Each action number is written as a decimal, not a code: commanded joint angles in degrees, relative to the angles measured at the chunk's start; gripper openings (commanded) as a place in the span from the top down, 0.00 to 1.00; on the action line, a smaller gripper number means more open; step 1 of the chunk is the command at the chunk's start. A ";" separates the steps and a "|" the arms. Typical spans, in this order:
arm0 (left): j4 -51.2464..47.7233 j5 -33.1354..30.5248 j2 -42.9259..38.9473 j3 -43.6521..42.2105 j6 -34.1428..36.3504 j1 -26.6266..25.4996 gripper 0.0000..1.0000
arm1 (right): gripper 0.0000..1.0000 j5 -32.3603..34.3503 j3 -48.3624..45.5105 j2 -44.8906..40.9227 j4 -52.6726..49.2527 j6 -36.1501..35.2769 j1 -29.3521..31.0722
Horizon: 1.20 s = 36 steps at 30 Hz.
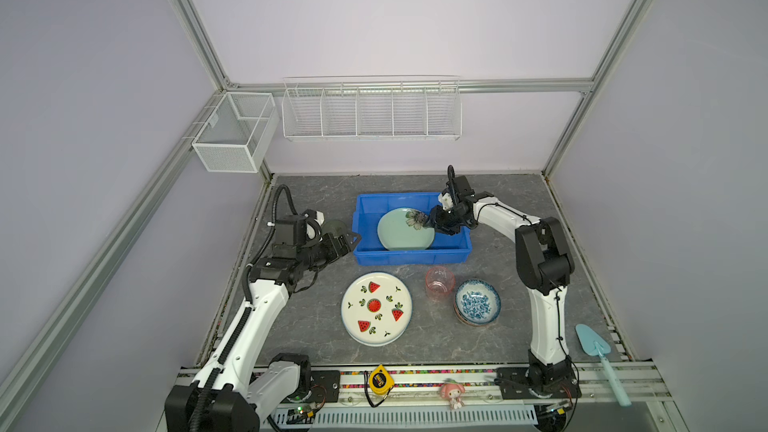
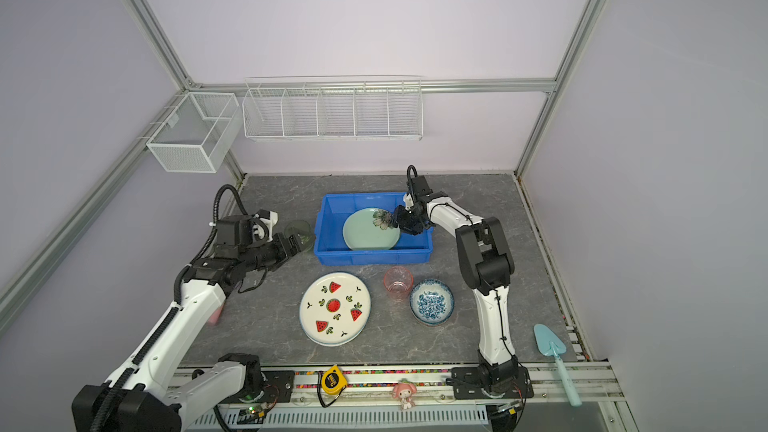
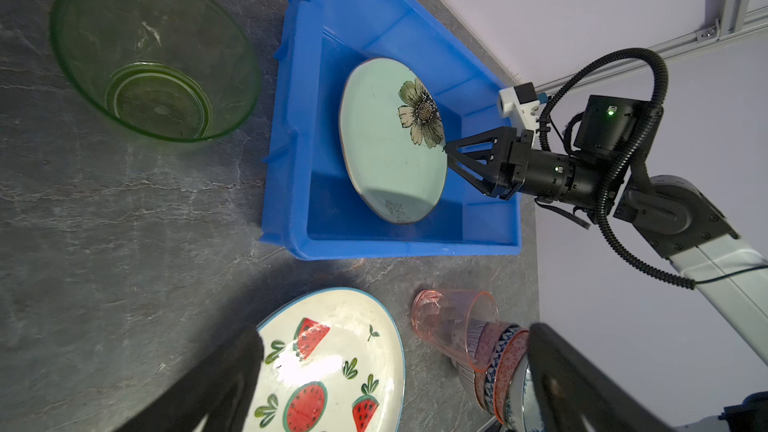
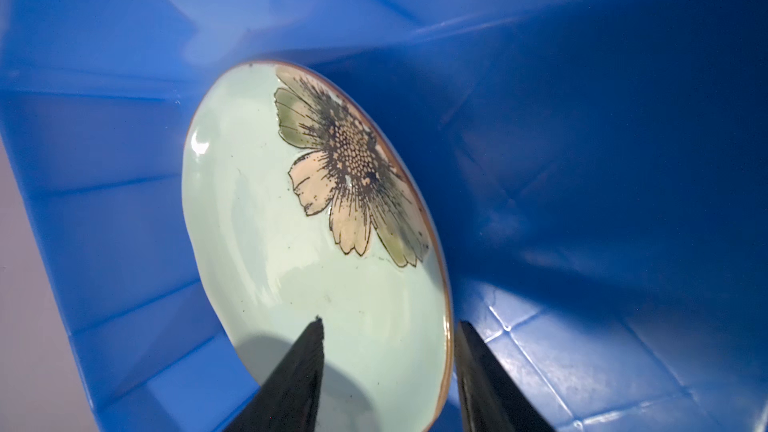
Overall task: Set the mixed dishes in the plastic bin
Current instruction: 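Release the green plate in the bin and move the right gripper to the watermelon plate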
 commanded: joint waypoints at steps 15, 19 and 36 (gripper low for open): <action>-13.90 -8.66 -0.74 3.24 1.37 0.23 0.01 | 0.13 11.47 6.93 -10.00 -12.58 -9.72 5.85; -18.73 -10.94 -2.52 3.56 1.71 0.24 0.01 | 0.10 13.32 8.33 -12.33 -16.51 -12.82 8.56; -27.18 -7.55 -15.71 -6.87 -6.09 0.23 0.00 | 0.11 12.63 0.51 -24.55 -23.32 -14.15 26.28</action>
